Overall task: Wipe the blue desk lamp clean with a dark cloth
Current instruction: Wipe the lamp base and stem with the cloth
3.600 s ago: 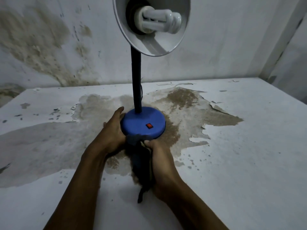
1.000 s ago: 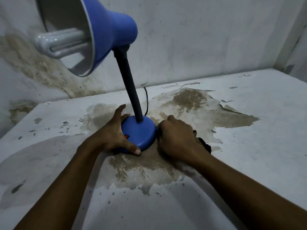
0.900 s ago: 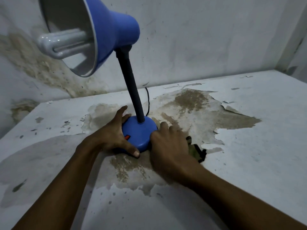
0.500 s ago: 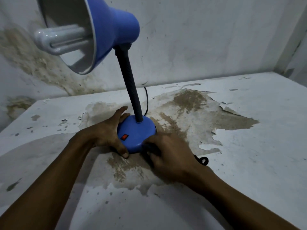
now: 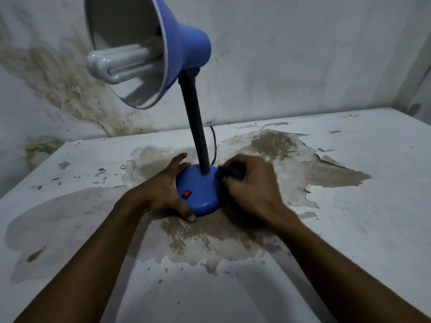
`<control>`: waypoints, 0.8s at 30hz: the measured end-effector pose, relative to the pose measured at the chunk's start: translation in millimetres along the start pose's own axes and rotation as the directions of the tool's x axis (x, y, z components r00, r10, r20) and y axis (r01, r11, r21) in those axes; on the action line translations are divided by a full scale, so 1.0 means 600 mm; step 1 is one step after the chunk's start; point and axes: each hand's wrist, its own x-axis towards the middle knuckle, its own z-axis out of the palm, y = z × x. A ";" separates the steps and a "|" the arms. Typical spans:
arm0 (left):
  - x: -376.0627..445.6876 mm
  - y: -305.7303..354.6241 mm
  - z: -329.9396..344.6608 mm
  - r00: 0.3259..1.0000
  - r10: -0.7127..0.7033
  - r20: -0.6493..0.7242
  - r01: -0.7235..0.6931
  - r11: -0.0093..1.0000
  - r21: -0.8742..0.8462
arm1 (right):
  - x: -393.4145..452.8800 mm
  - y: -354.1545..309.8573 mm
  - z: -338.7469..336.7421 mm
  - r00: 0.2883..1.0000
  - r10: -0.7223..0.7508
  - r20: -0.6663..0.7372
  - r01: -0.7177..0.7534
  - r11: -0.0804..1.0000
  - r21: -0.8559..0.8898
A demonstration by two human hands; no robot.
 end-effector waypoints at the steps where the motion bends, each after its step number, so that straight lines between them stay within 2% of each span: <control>1: -0.001 0.000 0.000 1.000 -0.002 -0.001 0.002 1.000 -0.001 | 0.021 0.003 0.000 0.998 0.027 -0.050 -0.029 0.999 -0.029; 4: -0.002 0.000 0.000 1.000 -0.006 0.005 0.006 1.000 -0.010 | 0.078 0.009 0.012 0.997 0.037 -0.074 -0.043 0.995 -0.090; 9: 0.001 -0.001 0.000 1.000 0.001 0.002 -0.001 1.000 -0.016 | 0.101 0.010 0.058 0.981 -0.071 0.182 0.119 0.958 -0.263; 12: 0.002 -0.004 0.000 1.000 0.006 0.003 -0.006 1.000 -0.013 | 0.071 0.019 0.057 0.971 -0.182 0.154 0.220 0.932 -0.289; 14: 0.004 -0.006 0.000 1.000 0.007 0.003 -0.007 1.000 -0.016 | 0.044 0.023 0.042 0.930 -0.283 0.233 0.335 0.916 -0.223; 16: 0.004 -0.007 0.002 1.000 0.015 0.007 -0.014 0.999 -0.029 | 0.022 0.019 0.025 0.862 -0.371 0.345 0.406 0.913 -0.034; 17: 0.004 -0.007 0.002 1.000 0.017 0.006 -0.017 0.999 -0.033 | 0.019 0.019 0.022 0.859 -0.382 0.342 0.400 0.916 0.016; 18: 0.003 -0.007 0.003 1.000 0.016 0.002 -0.016 0.999 -0.034 | 0.020 0.022 0.022 0.884 -0.368 0.289 0.376 0.926 0.028; 20: 0.001 -0.006 0.005 1.000 0.012 -0.006 -0.013 0.999 -0.037 | 0.040 0.031 0.025 0.962 -0.256 0.097 0.257 0.966 0.001; 22: 0.000 -0.004 0.004 1.000 0.006 -0.007 -0.006 0.999 -0.041 | 0.068 0.039 0.028 0.989 -0.127 -0.075 0.122 0.990 -0.069; 24: -0.001 -0.003 0.003 1.000 0.000 -0.001 0.000 0.999 -0.048 | 0.094 0.042 0.034 0.994 -0.070 -0.087 0.059 0.991 -0.123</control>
